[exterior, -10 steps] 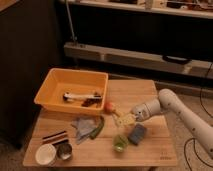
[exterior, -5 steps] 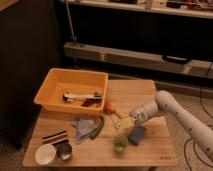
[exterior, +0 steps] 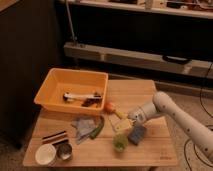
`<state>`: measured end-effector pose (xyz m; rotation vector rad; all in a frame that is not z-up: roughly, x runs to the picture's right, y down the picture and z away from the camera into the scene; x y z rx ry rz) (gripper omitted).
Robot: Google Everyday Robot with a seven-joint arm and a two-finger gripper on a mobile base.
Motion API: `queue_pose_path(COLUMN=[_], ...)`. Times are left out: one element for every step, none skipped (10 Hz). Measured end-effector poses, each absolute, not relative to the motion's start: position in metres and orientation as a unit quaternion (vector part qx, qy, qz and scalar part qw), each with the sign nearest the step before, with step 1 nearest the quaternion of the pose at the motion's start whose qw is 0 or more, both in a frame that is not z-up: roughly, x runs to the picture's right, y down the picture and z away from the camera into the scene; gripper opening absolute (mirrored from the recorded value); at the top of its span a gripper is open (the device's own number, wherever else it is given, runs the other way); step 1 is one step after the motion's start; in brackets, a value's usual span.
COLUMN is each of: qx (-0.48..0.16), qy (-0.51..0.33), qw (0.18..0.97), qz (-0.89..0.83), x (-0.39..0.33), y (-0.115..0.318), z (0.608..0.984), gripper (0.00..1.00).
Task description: Place fork in plastic cup
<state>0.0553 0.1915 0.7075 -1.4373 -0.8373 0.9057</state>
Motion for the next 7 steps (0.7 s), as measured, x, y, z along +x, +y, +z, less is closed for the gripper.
queue_pose_path(qx=[-0.616,-0.617,-0.617,-0.619,-0.62,-0.619,-0.619], qy=[-0.359,-0.36,-0.36,-0.361,-0.363,-0.366,-0.372], qw=[0.585,0.586,0.586,0.585,0.584,0.585,0.585], qz=[0.385,0.384,0.382,0.38,0.378,0.375,0.37], x=[0.0517,0.0495,0.0481,0.047,0.0464,0.0469,0.0495], y=[0.1896,0.1884,0.1881,0.1901,0.1907,0.19,0.1888], z=[0.7076,0.7079,0.7083,0.7097,0.711,0.7122,0.7129], gripper=[0.08,0.08,0.08,0.08,0.08,0.08,0.08])
